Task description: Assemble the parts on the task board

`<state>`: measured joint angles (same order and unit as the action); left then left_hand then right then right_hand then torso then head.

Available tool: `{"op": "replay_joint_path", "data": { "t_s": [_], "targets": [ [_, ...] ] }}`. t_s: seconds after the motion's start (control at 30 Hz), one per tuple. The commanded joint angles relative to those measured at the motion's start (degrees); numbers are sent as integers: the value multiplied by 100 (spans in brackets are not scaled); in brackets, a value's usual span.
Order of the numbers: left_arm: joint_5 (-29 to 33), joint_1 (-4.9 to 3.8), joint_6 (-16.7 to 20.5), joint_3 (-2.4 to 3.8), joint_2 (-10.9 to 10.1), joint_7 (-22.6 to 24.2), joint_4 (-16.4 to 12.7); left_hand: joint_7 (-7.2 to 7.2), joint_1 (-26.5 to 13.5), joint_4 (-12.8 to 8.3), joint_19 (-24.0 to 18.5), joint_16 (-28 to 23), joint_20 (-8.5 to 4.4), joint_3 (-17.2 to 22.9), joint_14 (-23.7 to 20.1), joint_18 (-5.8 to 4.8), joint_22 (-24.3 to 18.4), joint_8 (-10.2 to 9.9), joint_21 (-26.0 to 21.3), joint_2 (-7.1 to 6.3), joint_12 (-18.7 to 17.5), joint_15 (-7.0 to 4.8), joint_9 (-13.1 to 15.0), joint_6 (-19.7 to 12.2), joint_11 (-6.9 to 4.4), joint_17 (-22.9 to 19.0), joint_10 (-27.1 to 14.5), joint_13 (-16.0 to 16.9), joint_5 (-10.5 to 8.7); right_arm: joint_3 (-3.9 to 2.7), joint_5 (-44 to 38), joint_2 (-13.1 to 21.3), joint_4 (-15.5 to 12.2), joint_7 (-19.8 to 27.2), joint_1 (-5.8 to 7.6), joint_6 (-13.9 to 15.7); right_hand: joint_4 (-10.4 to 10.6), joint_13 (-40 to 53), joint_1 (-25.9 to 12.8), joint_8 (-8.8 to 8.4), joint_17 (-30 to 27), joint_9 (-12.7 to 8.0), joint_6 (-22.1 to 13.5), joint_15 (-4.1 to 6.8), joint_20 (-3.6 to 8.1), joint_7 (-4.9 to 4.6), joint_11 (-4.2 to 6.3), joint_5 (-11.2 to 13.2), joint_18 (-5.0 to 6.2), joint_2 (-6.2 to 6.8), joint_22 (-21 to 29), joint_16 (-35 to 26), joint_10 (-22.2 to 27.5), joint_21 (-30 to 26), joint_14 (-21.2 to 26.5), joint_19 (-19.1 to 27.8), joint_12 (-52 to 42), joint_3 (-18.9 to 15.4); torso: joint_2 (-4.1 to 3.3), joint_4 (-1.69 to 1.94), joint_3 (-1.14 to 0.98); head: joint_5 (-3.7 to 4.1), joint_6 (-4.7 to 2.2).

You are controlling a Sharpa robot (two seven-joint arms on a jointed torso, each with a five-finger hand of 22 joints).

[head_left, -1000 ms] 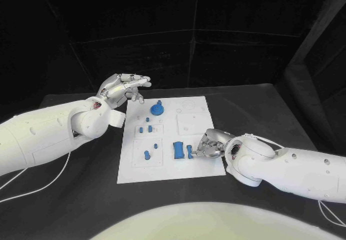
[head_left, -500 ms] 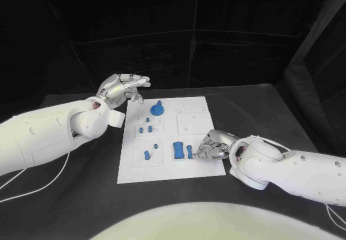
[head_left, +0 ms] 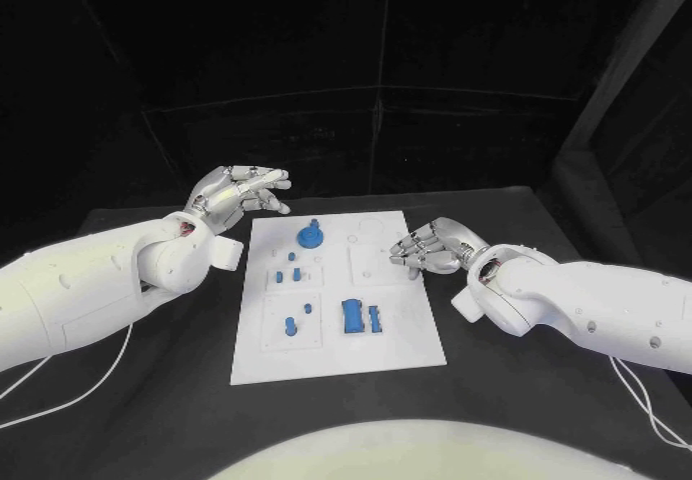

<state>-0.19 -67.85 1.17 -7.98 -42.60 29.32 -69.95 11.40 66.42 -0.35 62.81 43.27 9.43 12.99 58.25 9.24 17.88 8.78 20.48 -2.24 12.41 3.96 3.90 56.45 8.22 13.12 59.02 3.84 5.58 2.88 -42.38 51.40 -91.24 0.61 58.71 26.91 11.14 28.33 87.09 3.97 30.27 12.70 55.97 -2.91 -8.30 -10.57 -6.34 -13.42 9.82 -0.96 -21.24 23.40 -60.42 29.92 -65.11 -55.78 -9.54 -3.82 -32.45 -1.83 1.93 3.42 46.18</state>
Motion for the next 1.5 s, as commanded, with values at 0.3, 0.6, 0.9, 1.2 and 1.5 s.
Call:
{"op": "replay_joint_path", "data": {
  "t_s": [0.3,0.6,0.9,1.2,1.5],
  "targets": [
    [520,146,140,11,481,679,876,284,-1204,1429,-2124,-2581,619,-1015,-1299,-94,-984,-481,-1594,634,-686,735,-62,-1557,472,-942,-967,-19,51,-210,2612,-973,1973,1951,180,-612,-206,-2083,-212,-45,-2036,-659,-261,-458,-592,11,-281,300,80,-47,1499,-1974,33,-2114,551,179,571,-340,347,-30,62,-114,-559],
    [767,295,240,18,834,769,1268,480,-1555,1716,-4631,-3512,731,-1635,-2144,-292,-1527,-598,-1848,1059,-925,1027,-113,-2716,669,-943,-2633,-82,56,-244,3197,-1628,2909,2107,191,-1064,-394,-2481,-974,-50,-2679,-910,-615,-538,-778,107,-308,584,54,-312,1775,-1976,616,-2646,1339,547,608,-836,422,-26,41,-170,-753],
    [533,341,409,56,791,526,1078,-1140,-5466,35,-6281,-4327,-541,-1299,-5032,-924,-1788,-878,-2048,224,-1241,-396,-390,-5023,-822,-1312,-5214,-384,-558,-244,2958,-1575,2691,1949,175,-556,-1114,-2833,-4372,-397,-3027,-1270,-2800,-188,-114,508,101,864,-366,96,2124,-2340,3003,-2992,3812,2879,954,-337,325,24,-18,-215,-864],
    [371,475,1633,289,476,375,109,-1140,-6642,35,-6281,-4327,-943,-1299,-5825,-924,-1788,-878,-2048,224,-1241,-396,-390,-5645,-822,-1312,-5902,-384,-558,-265,3569,-1143,1467,2412,161,531,-1114,-2833,-5724,-397,-3027,-1270,-3673,291,181,1057,634,1342,-518,96,2124,-2340,3949,-2992,4654,3721,954,-101,131,180,-190,-340,-1174],
    [154,656,3271,602,54,174,-1189,-1140,-6642,35,-6281,-4327,-943,-1299,-5825,-924,-1788,-878,-2048,224,-1241,-396,-390,-5645,-822,-1312,-5902,-384,-558,-284,4133,-745,339,2839,148,1534,-1114,-2833,-6590,-397,-3027,-1270,-4231,291,370,1057,634,1342,-581,96,2124,-2340,4558,-2992,5195,4258,954,382,127,183,-193,-342,-1180]
  ]
}}
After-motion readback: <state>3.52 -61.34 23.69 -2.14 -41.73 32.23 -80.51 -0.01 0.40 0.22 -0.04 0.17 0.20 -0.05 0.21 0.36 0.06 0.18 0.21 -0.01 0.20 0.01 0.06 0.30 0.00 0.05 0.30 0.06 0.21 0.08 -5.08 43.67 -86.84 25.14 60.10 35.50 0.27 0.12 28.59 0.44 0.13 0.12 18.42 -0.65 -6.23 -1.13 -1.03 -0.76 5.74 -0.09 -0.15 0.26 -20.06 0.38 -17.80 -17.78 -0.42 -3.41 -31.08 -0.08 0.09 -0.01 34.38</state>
